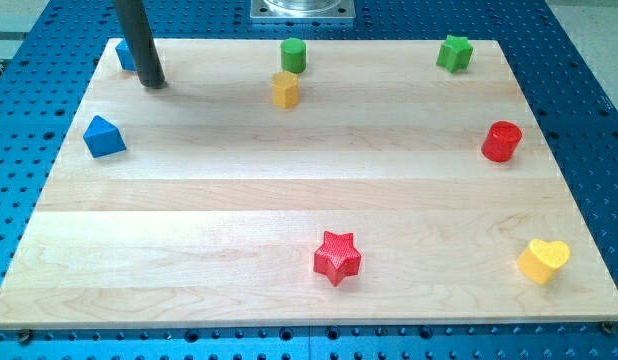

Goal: Push green circle into the hexagon

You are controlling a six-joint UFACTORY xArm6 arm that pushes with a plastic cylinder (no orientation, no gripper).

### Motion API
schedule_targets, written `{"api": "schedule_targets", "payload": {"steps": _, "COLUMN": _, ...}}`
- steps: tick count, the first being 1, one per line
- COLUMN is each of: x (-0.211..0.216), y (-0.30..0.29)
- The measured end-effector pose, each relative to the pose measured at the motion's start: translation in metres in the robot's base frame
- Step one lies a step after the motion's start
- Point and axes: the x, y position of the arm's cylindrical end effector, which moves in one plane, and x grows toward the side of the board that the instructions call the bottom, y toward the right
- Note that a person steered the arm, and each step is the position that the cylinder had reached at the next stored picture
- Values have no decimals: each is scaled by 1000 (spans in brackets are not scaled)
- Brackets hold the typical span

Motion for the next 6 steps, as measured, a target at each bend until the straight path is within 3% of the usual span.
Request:
{"api": "schedule_targets", "payload": {"steps": 1, "x": -4, "y": 16}}
{"api": "schedule_targets", "payload": {"steps": 3, "x": -74, "y": 145}}
{"api": "schedule_targets", "payload": {"steps": 4, "x": -62, "y": 201}}
{"api": "schedule_targets", "payload": {"steps": 5, "x": 28, "y": 199}}
{"api": "schedule_targets", "payload": {"steps": 6, "x": 23, "y": 211}}
